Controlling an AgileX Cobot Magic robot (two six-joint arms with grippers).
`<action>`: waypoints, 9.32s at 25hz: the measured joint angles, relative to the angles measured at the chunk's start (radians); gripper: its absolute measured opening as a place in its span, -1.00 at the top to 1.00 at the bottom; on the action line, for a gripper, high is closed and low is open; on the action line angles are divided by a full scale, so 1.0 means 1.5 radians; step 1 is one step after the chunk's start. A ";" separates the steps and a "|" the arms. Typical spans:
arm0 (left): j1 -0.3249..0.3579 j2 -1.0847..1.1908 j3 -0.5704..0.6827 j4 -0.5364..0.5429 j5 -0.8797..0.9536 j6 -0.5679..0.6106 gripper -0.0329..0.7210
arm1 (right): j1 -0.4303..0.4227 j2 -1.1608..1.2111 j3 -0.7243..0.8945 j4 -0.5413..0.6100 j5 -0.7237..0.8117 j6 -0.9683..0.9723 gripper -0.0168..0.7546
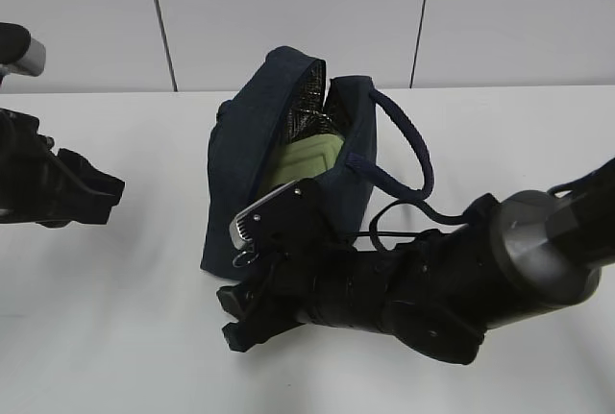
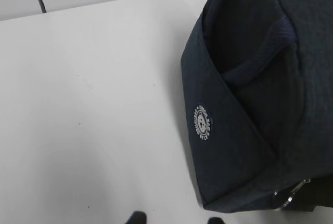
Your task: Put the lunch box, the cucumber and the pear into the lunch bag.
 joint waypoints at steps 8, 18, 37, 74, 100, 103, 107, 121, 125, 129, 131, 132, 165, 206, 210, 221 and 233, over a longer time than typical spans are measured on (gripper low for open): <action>0.000 0.000 0.000 0.000 0.000 0.000 0.30 | 0.004 0.002 -0.018 0.027 0.091 -0.007 -0.23; 0.000 0.000 0.000 0.000 0.000 0.000 0.31 | 0.050 -0.033 -0.018 -0.005 0.142 -0.007 -0.02; 0.000 0.000 0.000 -0.001 0.000 0.000 0.31 | 0.084 -0.052 0.182 0.168 -0.164 -0.177 0.22; 0.000 0.000 0.000 -0.001 -0.001 0.000 0.31 | 0.085 -0.005 0.074 0.342 -0.182 -0.237 -0.21; 0.000 0.000 0.000 -0.001 -0.001 0.000 0.31 | 0.085 0.028 0.029 0.364 -0.128 -0.257 0.21; 0.000 0.000 0.000 -0.001 -0.001 0.000 0.31 | 0.085 0.028 0.029 0.385 -0.125 -0.279 0.26; 0.000 0.000 0.000 -0.001 -0.001 0.000 0.31 | 0.085 0.027 0.029 0.396 -0.107 -0.290 0.28; 0.000 0.000 0.000 -0.001 -0.001 0.000 0.31 | 0.085 0.004 0.029 0.437 -0.093 -0.334 0.40; 0.000 0.000 0.000 -0.001 -0.001 0.000 0.31 | 0.085 0.004 0.029 0.445 -0.089 -0.334 0.60; 0.000 0.000 0.000 -0.001 -0.001 0.000 0.31 | 0.085 0.004 0.029 0.447 -0.082 -0.336 0.94; 0.000 0.000 0.000 -0.001 -0.001 0.000 0.31 | 0.085 0.004 0.029 0.447 -0.077 -0.337 0.94; 0.000 0.000 0.000 -0.001 -0.001 0.000 0.31 | 0.085 0.003 0.029 0.447 -0.074 -0.340 0.94; 0.000 0.001 0.000 -0.053 0.008 0.019 0.31 | 0.085 -0.242 0.030 0.584 0.097 -0.640 0.94; -0.038 0.253 -0.054 -0.842 0.148 1.046 0.23 | 0.085 -0.246 0.030 0.591 0.120 -0.642 0.94; -0.038 0.259 -0.055 -0.842 0.149 1.046 0.76 | 0.085 -0.246 0.030 0.591 0.123 -0.642 0.94; -0.038 0.260 -0.042 -0.842 0.160 1.046 0.93 | 0.075 -0.269 0.013 0.625 0.121 -0.667 0.94; -0.038 0.197 0.038 -0.842 0.167 1.046 0.94 | 0.027 -0.272 -0.064 0.792 0.126 -0.855 0.94</action>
